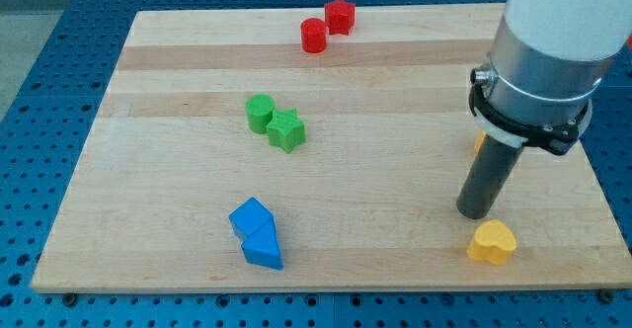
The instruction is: Slide the yellow heart towards the top side
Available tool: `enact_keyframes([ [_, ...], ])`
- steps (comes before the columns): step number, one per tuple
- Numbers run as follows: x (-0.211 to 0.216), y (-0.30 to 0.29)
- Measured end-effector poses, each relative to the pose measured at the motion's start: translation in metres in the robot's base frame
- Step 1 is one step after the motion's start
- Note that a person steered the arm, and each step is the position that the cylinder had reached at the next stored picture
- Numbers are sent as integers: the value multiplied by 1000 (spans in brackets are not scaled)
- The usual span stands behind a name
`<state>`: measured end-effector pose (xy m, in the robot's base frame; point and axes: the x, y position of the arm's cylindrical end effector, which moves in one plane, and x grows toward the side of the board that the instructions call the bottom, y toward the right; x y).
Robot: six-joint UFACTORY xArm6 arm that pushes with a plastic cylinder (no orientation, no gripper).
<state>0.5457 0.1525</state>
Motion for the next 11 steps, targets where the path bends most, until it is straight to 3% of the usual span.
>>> enact_keyframes([
  [2, 0, 83],
  [4, 73, 58],
  [6, 73, -8],
  [8, 72, -9],
  [11, 24, 22],
])
